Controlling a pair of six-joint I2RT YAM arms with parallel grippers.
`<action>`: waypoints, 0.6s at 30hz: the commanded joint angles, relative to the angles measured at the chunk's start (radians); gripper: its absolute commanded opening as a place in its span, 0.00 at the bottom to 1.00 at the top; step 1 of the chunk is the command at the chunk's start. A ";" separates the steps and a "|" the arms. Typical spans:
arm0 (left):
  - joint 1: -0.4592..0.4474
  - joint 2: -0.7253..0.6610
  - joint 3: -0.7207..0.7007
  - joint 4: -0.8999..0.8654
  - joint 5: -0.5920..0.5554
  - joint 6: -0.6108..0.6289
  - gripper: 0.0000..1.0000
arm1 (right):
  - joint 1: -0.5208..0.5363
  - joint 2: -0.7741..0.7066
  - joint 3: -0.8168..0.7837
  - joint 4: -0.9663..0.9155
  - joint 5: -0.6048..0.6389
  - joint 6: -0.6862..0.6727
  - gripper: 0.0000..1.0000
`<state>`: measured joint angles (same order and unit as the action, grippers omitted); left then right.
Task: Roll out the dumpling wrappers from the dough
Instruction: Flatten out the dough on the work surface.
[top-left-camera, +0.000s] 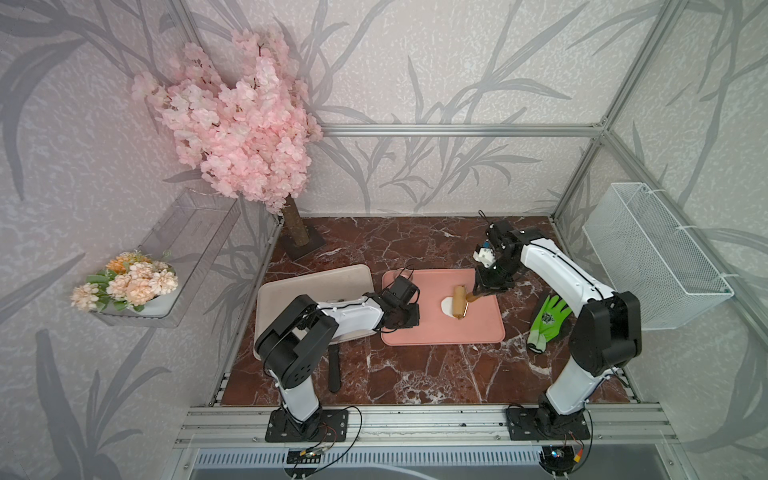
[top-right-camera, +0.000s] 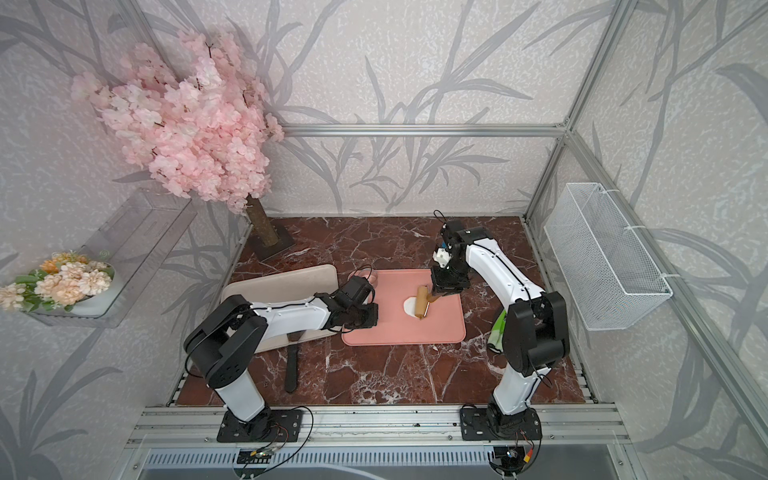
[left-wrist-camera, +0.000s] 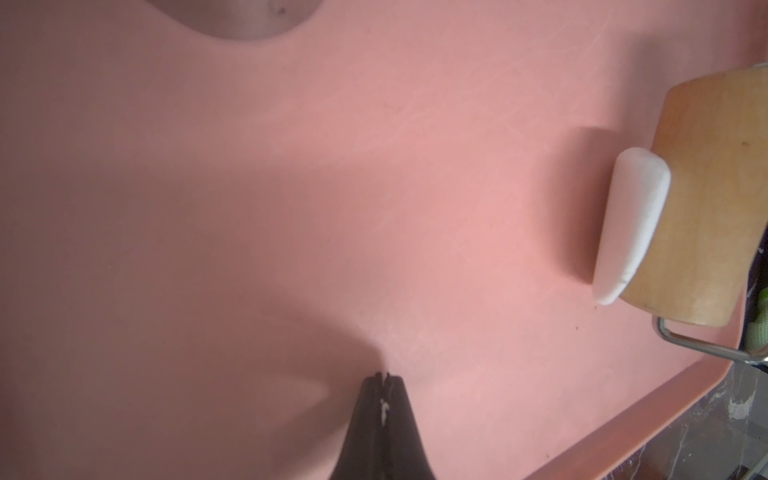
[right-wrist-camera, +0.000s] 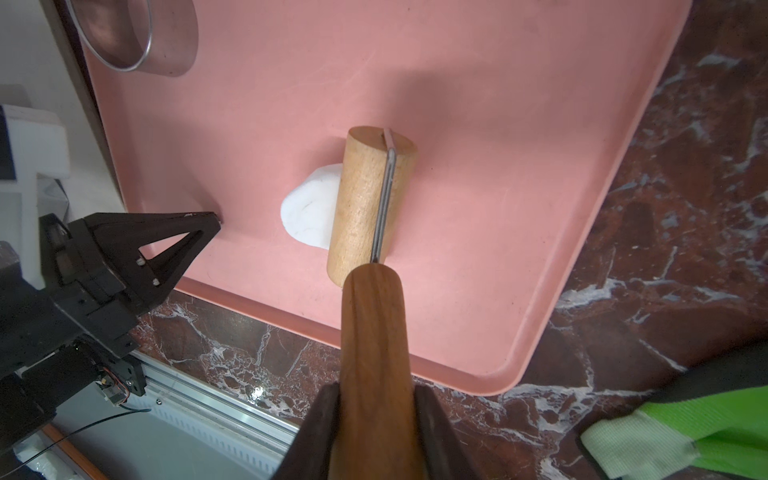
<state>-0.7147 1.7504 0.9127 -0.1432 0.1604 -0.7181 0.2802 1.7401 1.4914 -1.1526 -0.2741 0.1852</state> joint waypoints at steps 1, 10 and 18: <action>-0.007 0.057 -0.062 -0.134 -0.024 -0.001 0.00 | -0.028 0.043 -0.058 -0.108 0.245 0.000 0.00; -0.007 0.060 -0.061 -0.132 -0.022 0.005 0.00 | -0.046 0.013 -0.063 -0.111 0.251 -0.001 0.00; -0.007 0.056 -0.069 -0.129 -0.023 -0.001 0.00 | -0.035 -0.024 0.009 -0.148 0.255 -0.001 0.00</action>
<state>-0.7147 1.7500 0.9054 -0.1276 0.1608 -0.7181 0.2413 1.7157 1.4933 -1.2076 -0.1726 0.1902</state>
